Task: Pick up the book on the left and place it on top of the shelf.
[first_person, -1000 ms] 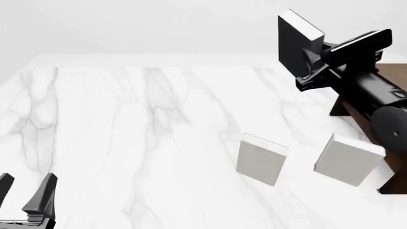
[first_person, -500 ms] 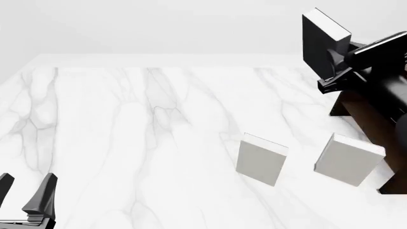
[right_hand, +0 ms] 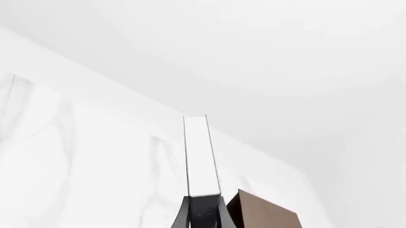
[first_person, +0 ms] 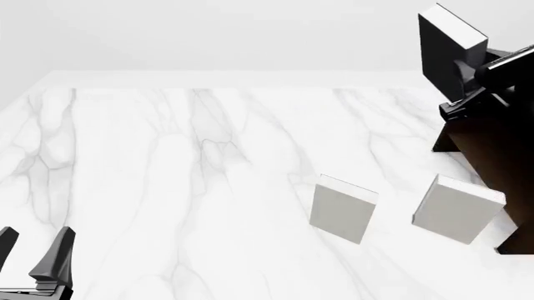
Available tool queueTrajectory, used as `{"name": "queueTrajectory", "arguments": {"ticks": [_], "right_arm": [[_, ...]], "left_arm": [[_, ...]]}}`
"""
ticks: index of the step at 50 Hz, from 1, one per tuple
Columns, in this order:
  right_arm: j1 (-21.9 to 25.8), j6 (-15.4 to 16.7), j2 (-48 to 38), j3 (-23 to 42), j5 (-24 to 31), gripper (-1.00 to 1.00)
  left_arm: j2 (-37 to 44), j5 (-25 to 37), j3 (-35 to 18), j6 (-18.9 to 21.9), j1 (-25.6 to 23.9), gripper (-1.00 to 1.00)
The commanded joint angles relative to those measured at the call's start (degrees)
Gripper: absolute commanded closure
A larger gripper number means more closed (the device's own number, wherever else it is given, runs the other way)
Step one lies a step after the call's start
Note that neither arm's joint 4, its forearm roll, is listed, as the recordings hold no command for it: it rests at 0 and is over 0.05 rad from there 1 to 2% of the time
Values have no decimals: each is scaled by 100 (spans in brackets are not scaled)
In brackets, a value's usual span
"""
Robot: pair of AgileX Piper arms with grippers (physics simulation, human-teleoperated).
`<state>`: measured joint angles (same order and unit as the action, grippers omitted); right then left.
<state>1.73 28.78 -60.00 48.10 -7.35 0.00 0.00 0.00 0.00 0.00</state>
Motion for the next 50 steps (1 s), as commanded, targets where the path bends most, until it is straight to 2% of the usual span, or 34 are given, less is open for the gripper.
{"name": "queueTrajectory", "arguments": {"ticks": [1, 13, 15, 21, 50], "right_arm": [[-177, 204, 221, 93, 185, 100], [-477, 493, 484, -54, 306, 100], [-495, 648, 504, -134, 250, 100], [-573, 816, 500, -123, 211, 100], [-923, 1177, 312, -119, 47, 100]], "left_arm": [[0, 0, 0, 0, 0, -100], [0, 0, 0, 0, 0, -100], [0, 0, 0, 0, 0, -100], [0, 0, 0, 0, 0, -100], [0, 0, 0, 0, 0, -100]]}}
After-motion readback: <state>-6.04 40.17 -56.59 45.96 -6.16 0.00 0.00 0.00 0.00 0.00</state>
